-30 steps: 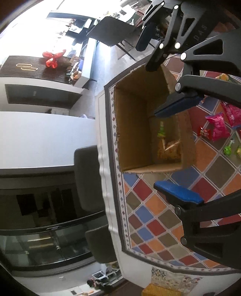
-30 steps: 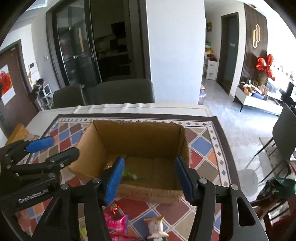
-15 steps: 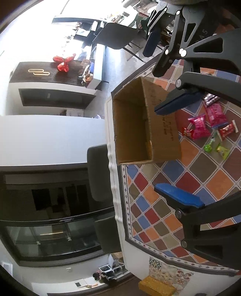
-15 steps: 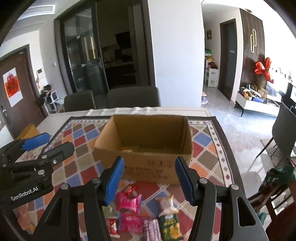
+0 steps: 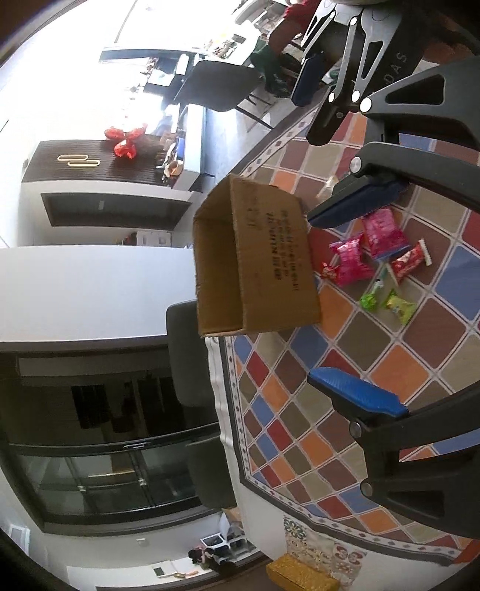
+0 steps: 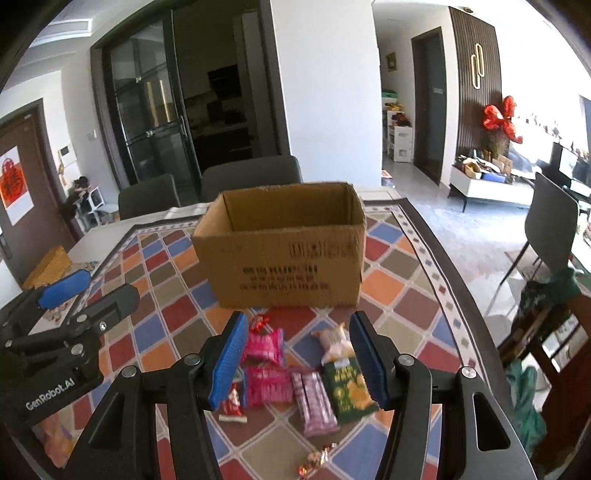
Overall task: Organize snacks
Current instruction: 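Withdraw both tools from the box back over the snacks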
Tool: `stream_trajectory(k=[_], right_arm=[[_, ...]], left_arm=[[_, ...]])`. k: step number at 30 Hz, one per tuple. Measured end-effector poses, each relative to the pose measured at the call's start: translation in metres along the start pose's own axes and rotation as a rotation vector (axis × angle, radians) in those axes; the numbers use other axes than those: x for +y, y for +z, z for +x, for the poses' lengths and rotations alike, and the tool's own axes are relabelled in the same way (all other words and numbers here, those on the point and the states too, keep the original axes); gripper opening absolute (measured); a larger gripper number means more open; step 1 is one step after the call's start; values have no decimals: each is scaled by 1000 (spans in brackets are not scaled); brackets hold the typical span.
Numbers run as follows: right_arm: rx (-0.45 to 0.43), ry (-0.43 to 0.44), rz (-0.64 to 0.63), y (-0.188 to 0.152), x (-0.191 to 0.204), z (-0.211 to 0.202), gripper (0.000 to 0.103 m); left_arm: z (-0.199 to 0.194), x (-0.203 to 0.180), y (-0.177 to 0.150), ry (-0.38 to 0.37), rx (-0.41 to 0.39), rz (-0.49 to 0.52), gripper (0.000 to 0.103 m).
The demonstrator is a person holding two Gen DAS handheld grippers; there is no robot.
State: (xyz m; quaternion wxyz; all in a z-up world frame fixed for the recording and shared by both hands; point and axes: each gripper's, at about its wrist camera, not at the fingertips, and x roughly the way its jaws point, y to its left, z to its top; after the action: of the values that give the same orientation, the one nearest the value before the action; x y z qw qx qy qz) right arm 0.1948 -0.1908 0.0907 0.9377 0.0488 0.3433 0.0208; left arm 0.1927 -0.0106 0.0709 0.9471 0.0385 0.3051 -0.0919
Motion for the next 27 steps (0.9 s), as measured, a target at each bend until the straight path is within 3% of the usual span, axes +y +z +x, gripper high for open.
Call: stream_trajectory(k=[4,11,27], right_arm=[[23,-5,56,-26,-4,1,58],[82,-27,113,-67,-10,7,58],[313,-45,212,-125,-22,51,58]], left_arm=[[1,-4,-21,9,9,31,78],[11,-12,-54,-43,66,46,78],[61,-20,-100,-74,220,67,77]])
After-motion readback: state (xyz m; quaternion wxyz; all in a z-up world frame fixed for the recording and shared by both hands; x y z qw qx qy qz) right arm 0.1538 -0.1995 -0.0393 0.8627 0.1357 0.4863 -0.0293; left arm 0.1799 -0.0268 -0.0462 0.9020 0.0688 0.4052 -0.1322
